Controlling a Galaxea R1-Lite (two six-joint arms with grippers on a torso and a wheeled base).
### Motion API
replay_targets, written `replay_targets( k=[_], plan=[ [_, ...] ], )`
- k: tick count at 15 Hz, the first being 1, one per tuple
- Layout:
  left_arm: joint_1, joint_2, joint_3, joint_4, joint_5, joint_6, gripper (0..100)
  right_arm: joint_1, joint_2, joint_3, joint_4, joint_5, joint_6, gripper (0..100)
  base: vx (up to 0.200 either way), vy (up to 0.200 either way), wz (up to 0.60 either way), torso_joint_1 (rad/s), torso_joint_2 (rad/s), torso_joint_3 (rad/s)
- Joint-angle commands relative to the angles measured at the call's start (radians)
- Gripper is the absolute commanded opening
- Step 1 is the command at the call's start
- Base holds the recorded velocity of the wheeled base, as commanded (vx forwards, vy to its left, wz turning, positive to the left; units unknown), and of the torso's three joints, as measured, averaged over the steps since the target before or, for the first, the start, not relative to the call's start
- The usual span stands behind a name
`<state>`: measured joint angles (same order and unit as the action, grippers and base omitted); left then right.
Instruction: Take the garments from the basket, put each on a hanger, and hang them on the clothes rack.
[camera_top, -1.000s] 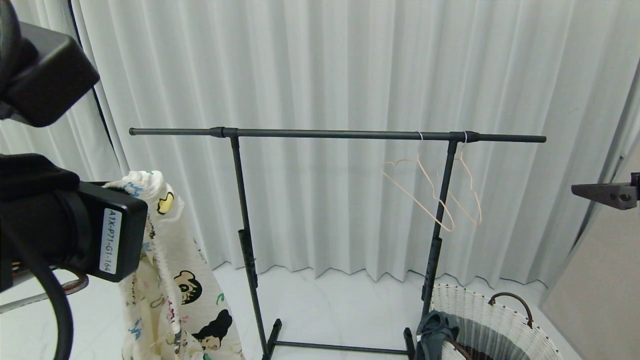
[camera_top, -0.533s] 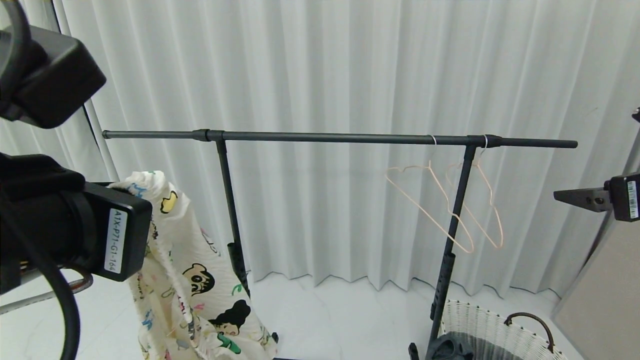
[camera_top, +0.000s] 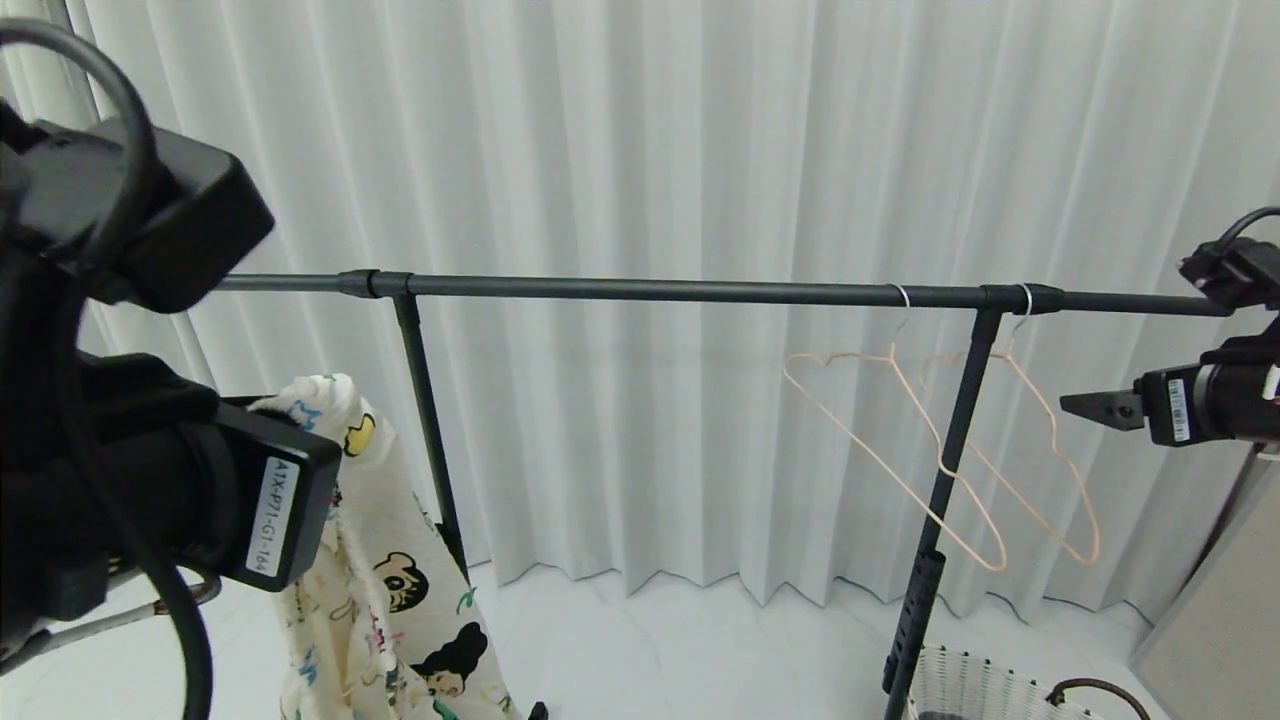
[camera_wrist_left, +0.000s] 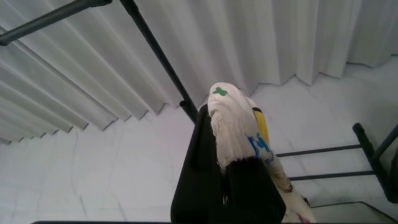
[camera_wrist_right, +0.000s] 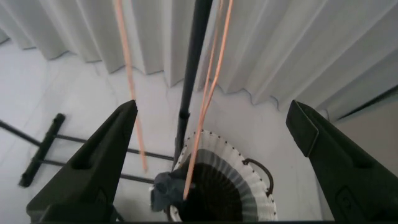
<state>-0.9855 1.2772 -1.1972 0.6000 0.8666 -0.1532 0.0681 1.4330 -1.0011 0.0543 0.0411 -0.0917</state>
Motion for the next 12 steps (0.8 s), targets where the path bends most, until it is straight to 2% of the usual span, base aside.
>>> replay_targets(
  k=[1, 4, 6, 9, 12],
  plan=[
    [-0.002, -0.002, 0.030, 0.000, 0.000, -0.002, 0, -0.001, 0.076, 0.087, -0.090, -0.020, -0.002, 100, 0.000, 0.000, 0.00, 0.000, 0.00, 0.000],
    [0.002, -0.007, 0.051, 0.000, -0.037, -0.040, 0, -0.001, 0.173, 0.101, -0.169, -0.101, 0.006, 100, 0.000, 0.000, 0.00, 0.000, 0.00, 0.000],
    [0.002, -0.004, 0.057, 0.000, -0.060, -0.082, 0, -0.011, 0.251, 0.065, -0.206, -0.113, 0.012, 100, 0.000, 0.000, 0.00, 0.000, 0.00, 0.000],
    [0.002, -0.007, 0.061, 0.000, -0.060, -0.088, 0, -0.011, 0.333, -0.011, -0.202, -0.122, 0.056, 100, 0.000, 0.000, 0.00, 0.000, 0.00, 0.000],
    [0.002, -0.006, 0.076, 0.000, -0.060, -0.151, 0, -0.011, 0.382, -0.030, -0.197, -0.141, 0.081, 100, 0.000, 0.000, 0.00, 0.000, 0.00, 0.000]
  ],
)
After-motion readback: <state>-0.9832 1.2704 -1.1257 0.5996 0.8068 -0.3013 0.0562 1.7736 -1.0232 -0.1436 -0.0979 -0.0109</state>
